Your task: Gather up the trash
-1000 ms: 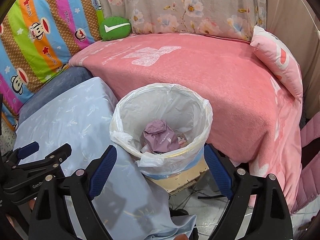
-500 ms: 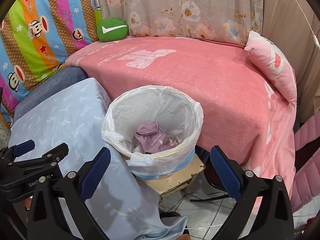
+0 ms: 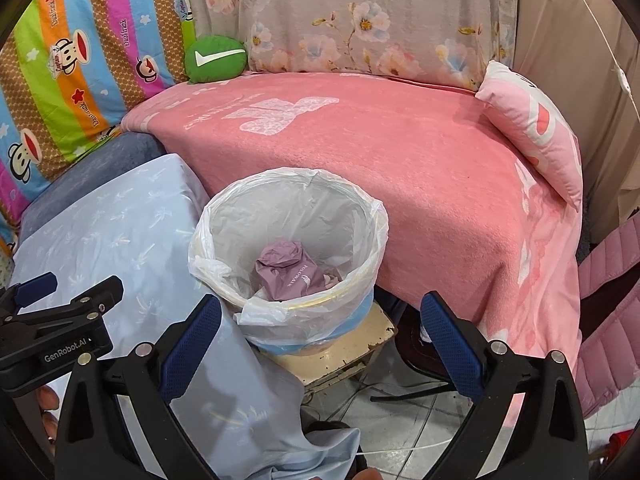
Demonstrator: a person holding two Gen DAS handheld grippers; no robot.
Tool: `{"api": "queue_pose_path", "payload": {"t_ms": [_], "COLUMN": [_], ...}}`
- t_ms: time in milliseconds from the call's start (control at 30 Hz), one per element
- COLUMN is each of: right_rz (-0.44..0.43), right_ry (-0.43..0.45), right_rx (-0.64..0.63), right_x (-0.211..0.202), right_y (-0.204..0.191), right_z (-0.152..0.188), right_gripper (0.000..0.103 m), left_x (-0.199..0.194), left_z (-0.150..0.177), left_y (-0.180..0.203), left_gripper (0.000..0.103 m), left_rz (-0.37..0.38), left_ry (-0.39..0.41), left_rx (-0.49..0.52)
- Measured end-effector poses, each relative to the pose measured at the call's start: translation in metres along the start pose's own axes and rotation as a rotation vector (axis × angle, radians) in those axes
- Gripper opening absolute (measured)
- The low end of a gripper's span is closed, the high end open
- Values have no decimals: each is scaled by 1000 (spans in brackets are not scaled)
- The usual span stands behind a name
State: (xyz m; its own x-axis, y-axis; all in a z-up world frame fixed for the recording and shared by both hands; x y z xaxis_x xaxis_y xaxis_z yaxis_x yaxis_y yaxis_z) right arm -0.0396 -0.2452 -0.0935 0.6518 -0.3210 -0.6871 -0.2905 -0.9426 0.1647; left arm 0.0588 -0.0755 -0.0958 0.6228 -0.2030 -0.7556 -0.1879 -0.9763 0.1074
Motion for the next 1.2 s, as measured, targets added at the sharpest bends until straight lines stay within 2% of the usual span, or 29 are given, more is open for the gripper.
{"api": "queue_pose_path", "payload": {"t_ms": [1200], "right_rz": [5], "right_ry": [-17], "right_rx": [-28], "right_x": [3], "right_y": [-4], "right_z": [4], "right_gripper": [97], "left_x": [0], "left_z": [5], "left_y": [6], "left_gripper": [96], "left_rz": [9], "left_ry": [-2], "left_rx": [-29]}}
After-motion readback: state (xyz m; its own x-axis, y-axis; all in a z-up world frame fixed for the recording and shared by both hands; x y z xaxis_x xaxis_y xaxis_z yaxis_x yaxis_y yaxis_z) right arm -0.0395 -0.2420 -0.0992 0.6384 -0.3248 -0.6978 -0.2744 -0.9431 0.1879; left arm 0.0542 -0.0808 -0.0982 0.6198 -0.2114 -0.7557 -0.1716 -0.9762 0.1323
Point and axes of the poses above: each gripper's, at about its wrist camera, not at the fingertips, and x roughly the way its jaws point, y to its right, z to its underside, the point moved 7 cm from there along x, roughly the way its jaws point, and after that the axes turned 13 degrees about -x, right-handed, at the moved point
